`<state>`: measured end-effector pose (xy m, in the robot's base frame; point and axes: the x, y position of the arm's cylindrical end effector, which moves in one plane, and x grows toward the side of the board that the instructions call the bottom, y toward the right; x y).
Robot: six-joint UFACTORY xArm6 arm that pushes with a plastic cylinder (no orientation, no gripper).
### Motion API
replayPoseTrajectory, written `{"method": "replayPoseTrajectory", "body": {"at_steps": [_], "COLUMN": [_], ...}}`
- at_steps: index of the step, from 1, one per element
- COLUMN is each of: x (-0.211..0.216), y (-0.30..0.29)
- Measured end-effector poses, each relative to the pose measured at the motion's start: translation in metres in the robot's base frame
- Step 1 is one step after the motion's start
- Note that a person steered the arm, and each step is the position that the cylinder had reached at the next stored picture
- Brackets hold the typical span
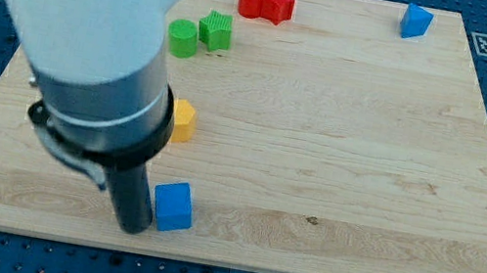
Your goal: Push the blue cube to the bottom center
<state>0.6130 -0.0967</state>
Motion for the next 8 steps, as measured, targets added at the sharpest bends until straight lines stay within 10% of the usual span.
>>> {"method": "replayPoseTrajectory", "body": {"at_steps": [8], "x": [-0.009], "y": [0.06]}}
